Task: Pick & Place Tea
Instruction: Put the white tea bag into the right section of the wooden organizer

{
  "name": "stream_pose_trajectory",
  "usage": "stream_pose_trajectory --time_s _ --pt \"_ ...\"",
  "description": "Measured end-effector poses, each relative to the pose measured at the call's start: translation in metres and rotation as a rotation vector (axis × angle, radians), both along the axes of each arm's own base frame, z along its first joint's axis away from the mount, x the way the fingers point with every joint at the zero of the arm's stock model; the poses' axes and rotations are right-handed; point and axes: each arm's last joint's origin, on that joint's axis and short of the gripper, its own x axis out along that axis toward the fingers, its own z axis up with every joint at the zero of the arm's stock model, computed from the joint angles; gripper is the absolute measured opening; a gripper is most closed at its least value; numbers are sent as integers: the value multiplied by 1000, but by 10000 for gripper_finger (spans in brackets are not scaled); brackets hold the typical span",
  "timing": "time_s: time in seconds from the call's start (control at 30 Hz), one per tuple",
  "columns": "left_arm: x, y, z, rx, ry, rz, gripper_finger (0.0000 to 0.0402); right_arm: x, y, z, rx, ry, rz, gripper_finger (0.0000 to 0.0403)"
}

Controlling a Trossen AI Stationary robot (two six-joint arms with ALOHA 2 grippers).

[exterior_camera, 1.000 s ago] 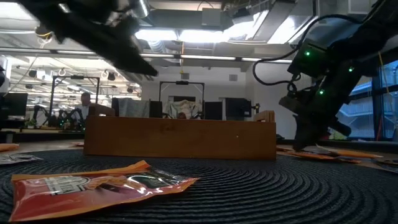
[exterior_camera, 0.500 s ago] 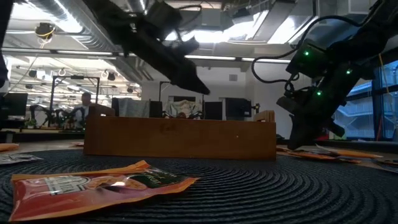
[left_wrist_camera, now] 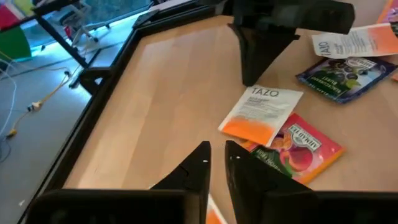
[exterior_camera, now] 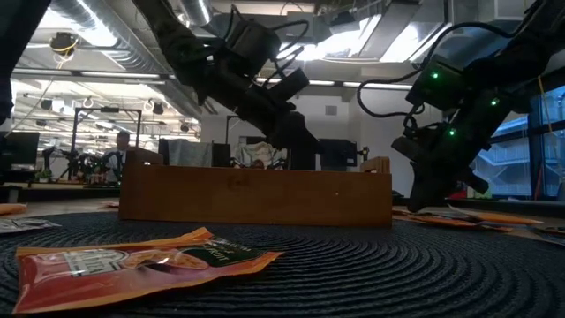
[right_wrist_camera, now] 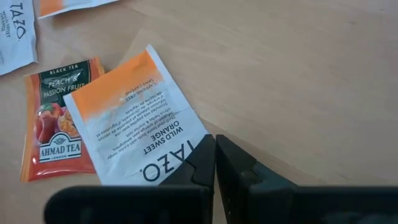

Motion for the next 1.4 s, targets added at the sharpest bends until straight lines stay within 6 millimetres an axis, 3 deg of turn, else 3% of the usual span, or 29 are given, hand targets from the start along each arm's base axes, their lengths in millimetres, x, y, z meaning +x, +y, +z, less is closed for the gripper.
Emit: stream_pose_trajectory --time_s 0.37,0.53,0.73,0.87,1.13,1.4 --pt "1 -5 -4 -38 11 -49 166 3 -1 2 -8 -34 -1 17" --pt "1 -7 -5 -35 20 -51 198 3 -1 2 -8 -38 -2 17" --pt "2 -10 -4 -3 20 -48 201 3 -1 2 -9 -39 -2 17" --pt "10 -11 -10 119 82 -51 192 4 -1 3 -13 -53 0 17" --pt "45 -19 -39 344 283 -132 185 5 -1 4 -16 -59 2 17" --pt "69 -24 -47 394 353 -209 184 5 -1 4 -16 -60 2 17"
